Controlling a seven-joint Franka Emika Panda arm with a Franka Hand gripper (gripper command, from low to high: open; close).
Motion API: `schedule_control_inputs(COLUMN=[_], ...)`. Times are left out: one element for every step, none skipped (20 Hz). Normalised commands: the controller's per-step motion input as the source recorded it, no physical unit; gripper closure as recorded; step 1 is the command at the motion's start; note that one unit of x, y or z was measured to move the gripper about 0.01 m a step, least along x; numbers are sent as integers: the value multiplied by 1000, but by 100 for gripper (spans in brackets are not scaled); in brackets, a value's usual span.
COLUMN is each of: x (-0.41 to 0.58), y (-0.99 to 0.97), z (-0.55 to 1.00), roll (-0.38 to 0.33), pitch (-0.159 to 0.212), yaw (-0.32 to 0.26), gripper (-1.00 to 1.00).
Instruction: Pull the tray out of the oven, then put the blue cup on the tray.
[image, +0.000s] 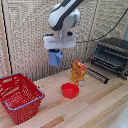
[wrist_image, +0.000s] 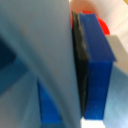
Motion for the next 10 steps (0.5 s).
schedule_control_inputs(x=[0, 20, 31, 37, 51, 60, 20, 0, 0, 0], y=[-317, -351, -371, -380, -434, -480, -540, -603, -666, -737], z=[914, 911, 914, 914, 926, 909, 880, 849, 800, 757], roll=[29, 21, 23, 20, 20, 23, 25, 32, 33, 38], pitch=[96, 110, 111, 116, 114, 109, 118, 110, 110, 116], yaw=[-270, -266, -256, -256, -232, -216, -200, -171, -156, -133], gripper=[100, 100, 100, 100, 100, 100, 100, 100, 100, 100])
